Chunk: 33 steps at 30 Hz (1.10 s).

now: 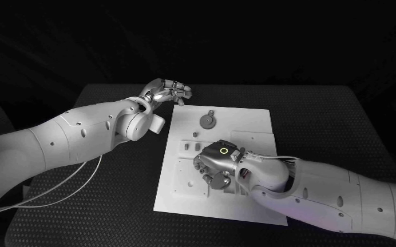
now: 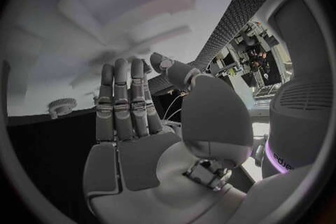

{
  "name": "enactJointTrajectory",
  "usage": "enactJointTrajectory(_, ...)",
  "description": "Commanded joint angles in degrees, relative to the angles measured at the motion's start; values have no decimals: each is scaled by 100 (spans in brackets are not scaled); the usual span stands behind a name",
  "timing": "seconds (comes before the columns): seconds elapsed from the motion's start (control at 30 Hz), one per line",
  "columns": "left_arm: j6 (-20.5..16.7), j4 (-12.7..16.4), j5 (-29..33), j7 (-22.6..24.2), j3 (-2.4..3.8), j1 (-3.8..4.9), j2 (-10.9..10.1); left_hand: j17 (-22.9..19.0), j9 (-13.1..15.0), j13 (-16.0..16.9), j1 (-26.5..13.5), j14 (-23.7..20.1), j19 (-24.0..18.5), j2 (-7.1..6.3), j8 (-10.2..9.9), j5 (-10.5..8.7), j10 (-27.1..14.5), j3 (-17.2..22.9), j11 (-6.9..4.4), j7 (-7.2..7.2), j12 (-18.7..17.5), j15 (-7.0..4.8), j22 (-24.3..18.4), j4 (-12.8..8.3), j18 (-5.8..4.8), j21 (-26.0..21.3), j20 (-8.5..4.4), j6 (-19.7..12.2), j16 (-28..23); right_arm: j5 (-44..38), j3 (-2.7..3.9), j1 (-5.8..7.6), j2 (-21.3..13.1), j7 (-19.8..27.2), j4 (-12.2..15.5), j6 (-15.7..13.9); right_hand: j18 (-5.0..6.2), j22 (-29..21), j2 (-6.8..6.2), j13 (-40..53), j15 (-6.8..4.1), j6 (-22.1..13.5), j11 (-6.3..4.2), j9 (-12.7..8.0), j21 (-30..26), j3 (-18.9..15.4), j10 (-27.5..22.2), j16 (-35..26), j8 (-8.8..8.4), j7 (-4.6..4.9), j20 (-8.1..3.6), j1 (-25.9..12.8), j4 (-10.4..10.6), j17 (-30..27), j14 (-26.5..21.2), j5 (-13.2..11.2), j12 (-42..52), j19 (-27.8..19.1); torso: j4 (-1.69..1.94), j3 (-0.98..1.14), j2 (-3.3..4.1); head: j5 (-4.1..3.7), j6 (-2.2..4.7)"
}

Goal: Assemble the parts on the task board

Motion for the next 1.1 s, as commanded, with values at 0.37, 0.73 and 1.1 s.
enactJointTrajectory(0.37, 77, 16, 33, 22, 2, 5, -32, 13, -8, -12, -52, 11, 38, -16, -32, -12, -41, -40, 3, 12, -36, 18, 12, 7, 70, -40, -17, -53, -45, 56, -26, 140, -276, -165, 148, -142, -9, 72, -11, -438, 37, -310, 441, -45, -109, -340, -675, -79, -82, -142, 48, -99, -218, 70, -142, -6, -351, -146, -2, 2, 0, -36, 39)
enactJointTrajectory(0.73, 83, 2, 33, 32, 1, 5, -41, 17, -9, -12, -49, 11, 39, -16, -33, -12, -43, -39, 4, 14, -36, 19, 13, 7, 71, -43, -16, -59, -49, 539, 223, 393, -867, -43, 673, -371, 43, 105, -13, -498, -21, -303, 396, -13, -86, -276, -586, -20, -18, -122, 48, -94, -178, 147, -22, -7, -269, -13, -7, 1, -1, -92, 107)
enactJointTrajectory(1.1, 92, -41, 39, 58, 0, 4, 8, 21, -9, -12, -47, 14, 40, -13, -30, -12, -41, -39, 3, 14, -34, 19, 15, 8, 71, -45, -16, -58, -51, 783, 463, 764, -1610, 151, 854, 625, 82, 212, -6, -554, -195, -363, 280, 4, 281, -692, -420, 372, 45, -261, -184, -301, -254, 521, 595, -13, -224, 685, -5, -7, -6, -169, 192)
